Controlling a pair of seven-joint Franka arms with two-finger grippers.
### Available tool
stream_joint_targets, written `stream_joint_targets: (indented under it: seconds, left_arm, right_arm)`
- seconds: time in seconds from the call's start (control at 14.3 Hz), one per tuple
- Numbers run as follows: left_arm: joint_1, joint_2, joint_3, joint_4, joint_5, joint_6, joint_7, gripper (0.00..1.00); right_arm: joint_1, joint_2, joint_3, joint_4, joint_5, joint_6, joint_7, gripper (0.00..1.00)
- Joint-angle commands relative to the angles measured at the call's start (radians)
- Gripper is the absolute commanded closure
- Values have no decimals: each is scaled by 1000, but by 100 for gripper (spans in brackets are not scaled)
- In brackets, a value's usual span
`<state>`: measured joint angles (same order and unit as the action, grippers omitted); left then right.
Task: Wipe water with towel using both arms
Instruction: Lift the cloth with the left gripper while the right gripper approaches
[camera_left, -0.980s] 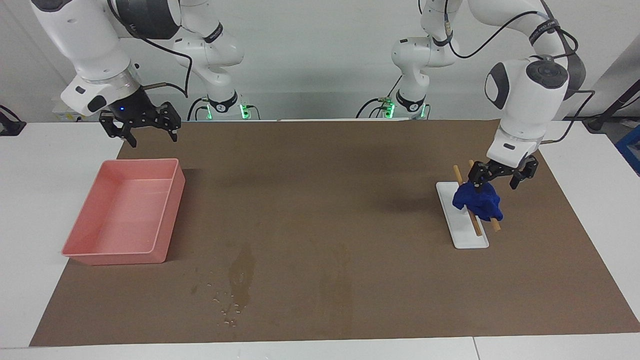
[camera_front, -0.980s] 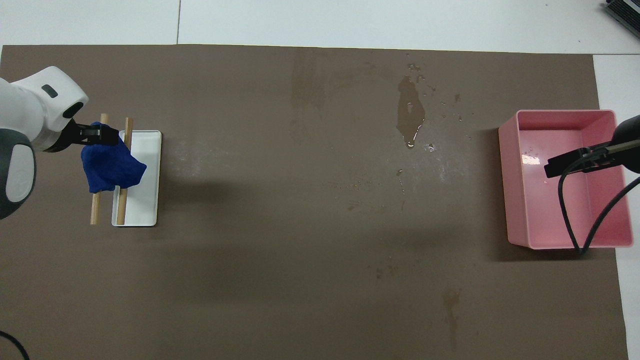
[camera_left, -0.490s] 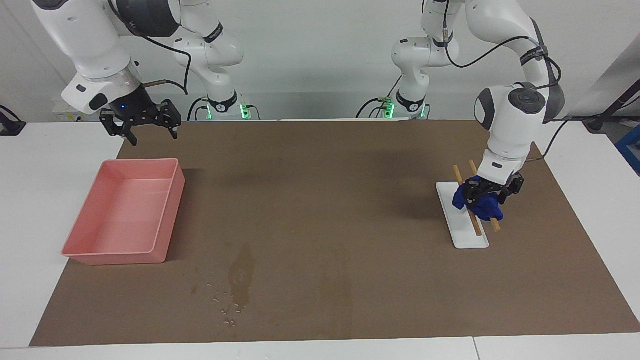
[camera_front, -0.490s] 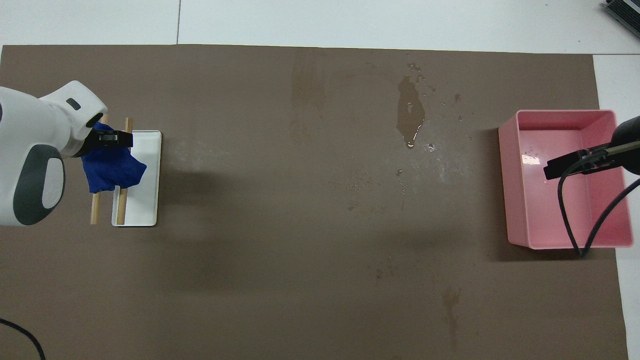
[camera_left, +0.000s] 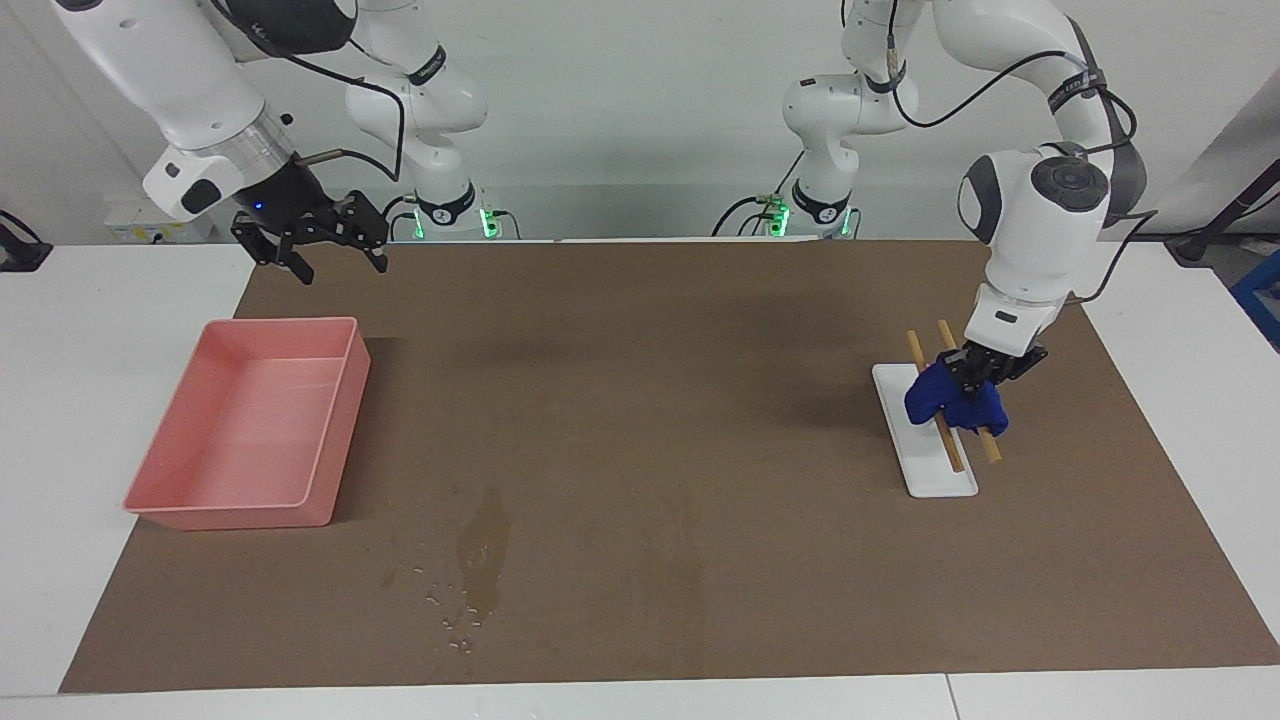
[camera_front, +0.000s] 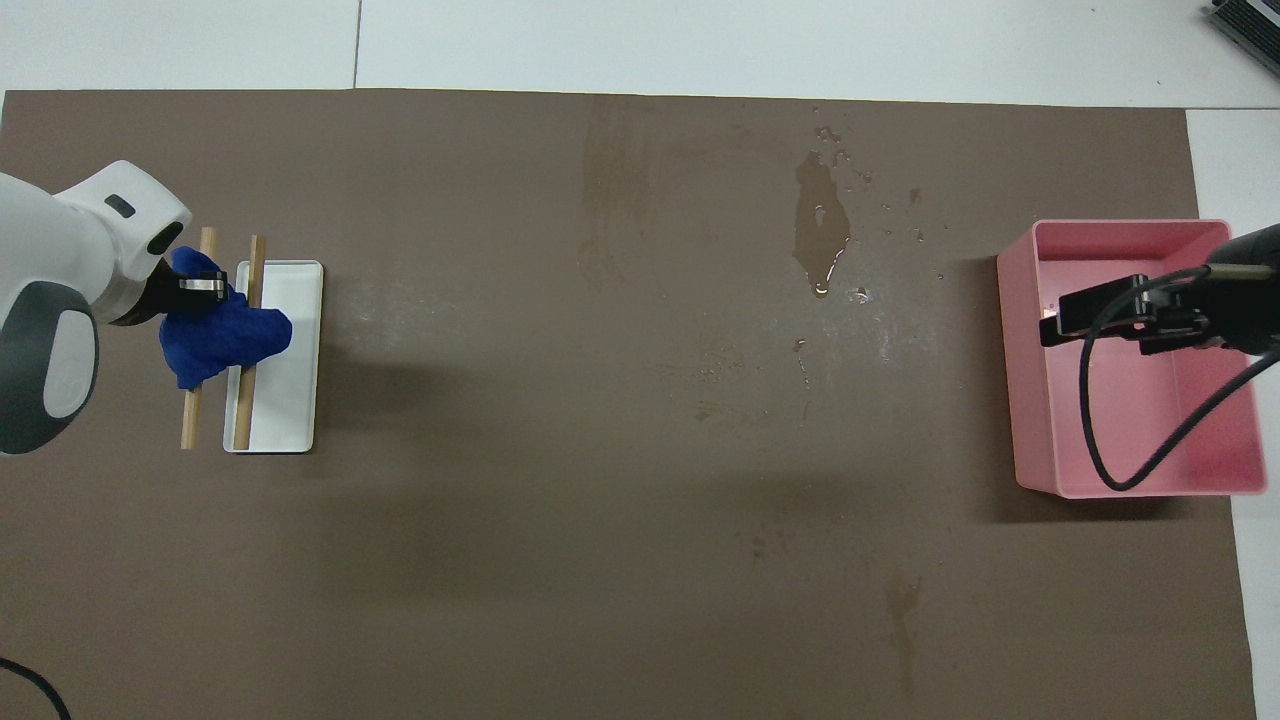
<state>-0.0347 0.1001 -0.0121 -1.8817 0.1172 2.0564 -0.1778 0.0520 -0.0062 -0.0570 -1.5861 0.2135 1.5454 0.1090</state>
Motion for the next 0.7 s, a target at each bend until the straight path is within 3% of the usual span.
stream_joint_targets:
  seconds: [0.0, 0.21, 0.63]
  left_arm:
    - [13, 27, 4, 113, -260, -158, -102, 100]
    - [42, 15, 3, 112, -561, -212, -294, 100]
    - [-19, -28, -6, 49, -1034, -236, -802, 100]
  right_arm:
    - [32, -18, 13, -38, 55, 74, 205, 0]
    - [55, -25, 13, -96, 150, 220, 412, 0]
    - [161, -20, 14, -234, 354, 542, 939, 0]
